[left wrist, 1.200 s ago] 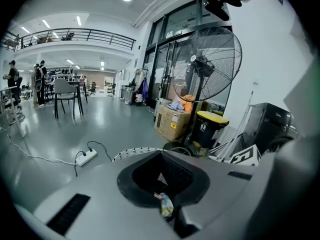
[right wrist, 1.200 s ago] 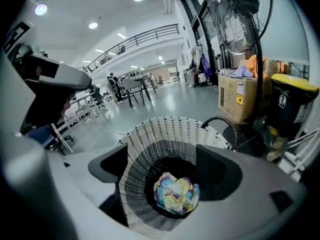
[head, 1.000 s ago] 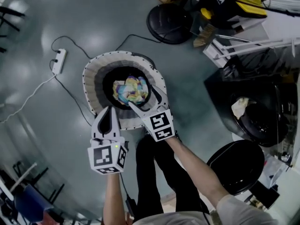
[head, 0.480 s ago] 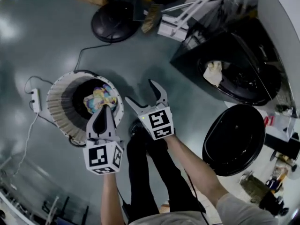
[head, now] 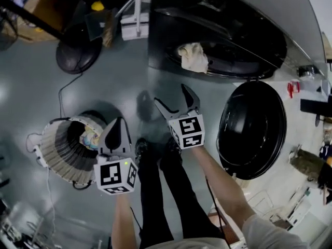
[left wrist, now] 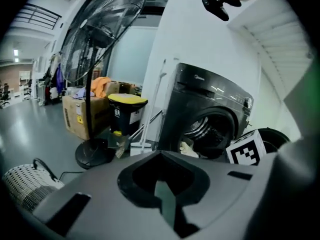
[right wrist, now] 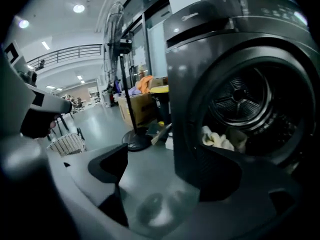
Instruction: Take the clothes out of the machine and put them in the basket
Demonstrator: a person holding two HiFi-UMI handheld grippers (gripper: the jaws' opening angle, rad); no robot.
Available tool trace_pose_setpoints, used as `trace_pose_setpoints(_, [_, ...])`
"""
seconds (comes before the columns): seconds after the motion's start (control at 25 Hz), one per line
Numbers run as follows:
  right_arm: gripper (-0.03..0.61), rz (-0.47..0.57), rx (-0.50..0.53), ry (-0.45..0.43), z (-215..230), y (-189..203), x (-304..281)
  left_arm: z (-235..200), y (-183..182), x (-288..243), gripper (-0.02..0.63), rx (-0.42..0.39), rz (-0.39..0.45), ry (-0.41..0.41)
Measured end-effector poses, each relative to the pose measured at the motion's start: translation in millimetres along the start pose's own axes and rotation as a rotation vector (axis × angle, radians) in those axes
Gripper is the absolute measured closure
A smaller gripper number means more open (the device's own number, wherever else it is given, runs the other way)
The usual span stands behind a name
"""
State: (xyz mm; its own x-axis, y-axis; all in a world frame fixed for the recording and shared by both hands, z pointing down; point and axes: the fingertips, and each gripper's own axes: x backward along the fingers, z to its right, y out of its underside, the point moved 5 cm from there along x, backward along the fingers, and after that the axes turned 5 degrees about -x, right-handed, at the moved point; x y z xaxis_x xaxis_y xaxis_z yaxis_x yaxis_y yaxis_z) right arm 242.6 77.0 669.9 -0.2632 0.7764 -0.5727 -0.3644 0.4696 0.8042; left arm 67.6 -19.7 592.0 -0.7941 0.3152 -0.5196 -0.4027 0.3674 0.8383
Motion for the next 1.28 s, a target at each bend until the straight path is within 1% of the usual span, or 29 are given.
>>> trace_pose_setpoints(0.12, [0.141,0.012,-0.058,0.091,54.7,6.1,12.5,31.0,-4.8,-23.9,0.597,-0.043,-0.017,0.057])
trace_pose_setpoints(0.28, [0.141,0.031,-0.131,0.179,113.2,12.3,26.7,66.3,-10.7,-49.2,0.597,-0.09,-0.032,0.117])
trace_pose_setpoints(0.4, [0.14,0.048,-0.169,0.21,140.4,13.5,25.2,81.5,-13.9,-66.2,0.597,-0.114,-0.036,0.141])
trace_pose_setpoints(0.56, [0.14,0.09,-0.213,0.212,161.3,7.1,9.1,91.9,-15.4,-83.6,0.597,-0.154,-0.021,0.159])
trace_pose_setpoints(0.76, [0.14,0.145,-0.257,0.216,185.7,-1.6,-30.3,86.5,-3.1,-106.8,0.597,-0.178,-0.003,0.16])
trace_pose_setpoints(0.92, [0.138,0.177,-0.295,0.217,204.3,-0.7,-68.1,73.5,18.4,-125.7,0.597,-0.189,0.005,0.151])
trace_pose_setpoints(1.12, [0.135,0.173,-0.348,0.244,226.7,16.6,-115.4,54.5,42.6,-145.6,0.597,-0.193,0.017,0.135])
trace_pose_setpoints(1.28, [0.129,0.147,-0.353,0.276,237.0,29.6,-146.7,36.0,51.0,-157.1,0.597,-0.198,0.033,0.114])
